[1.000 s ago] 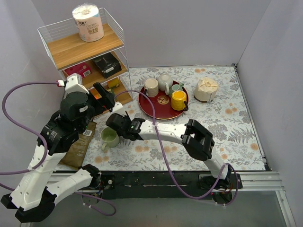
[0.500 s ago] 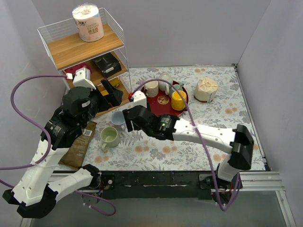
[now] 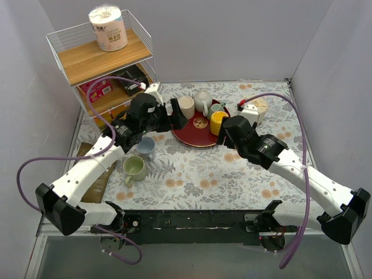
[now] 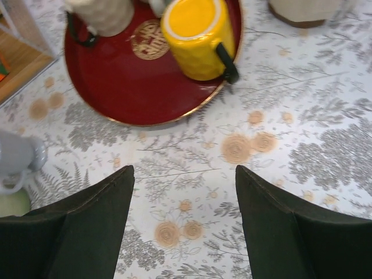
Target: Turn the mug right side up
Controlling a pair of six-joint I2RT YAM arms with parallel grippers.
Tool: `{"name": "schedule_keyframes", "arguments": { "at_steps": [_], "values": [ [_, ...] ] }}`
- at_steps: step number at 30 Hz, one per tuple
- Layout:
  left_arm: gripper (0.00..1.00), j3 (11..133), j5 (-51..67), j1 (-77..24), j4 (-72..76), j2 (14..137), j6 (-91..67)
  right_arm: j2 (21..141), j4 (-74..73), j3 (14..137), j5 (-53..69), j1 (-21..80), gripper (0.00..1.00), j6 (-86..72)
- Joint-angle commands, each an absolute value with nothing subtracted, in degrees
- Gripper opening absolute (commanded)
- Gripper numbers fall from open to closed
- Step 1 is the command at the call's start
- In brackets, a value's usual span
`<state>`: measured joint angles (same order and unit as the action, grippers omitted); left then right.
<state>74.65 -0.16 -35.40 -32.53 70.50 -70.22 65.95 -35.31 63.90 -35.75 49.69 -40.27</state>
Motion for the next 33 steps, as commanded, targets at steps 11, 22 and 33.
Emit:
{"name": "schedule_keyframes", "arguments": {
  "at_steps": [11,22,33],
  "values": [
    [0.98,95.94,-10.27,-48.51,-29.52,105.36,-89.12,56.87,-52.2,60.3,-39.28,33.14,0.77,-48.87],
    [0.9,111.79,-19.25,-51.59,-30.42,125.23,-94.83,49.4,-57.39,56.69,-39.9,30.59,0.77,-50.62],
    [0.64,118.82,-20.39,-51.68,-29.79,132.54,-93.6,46.58,-59.24,56.25,-40.52,30.5,0.76,-50.19]
  ]
}}
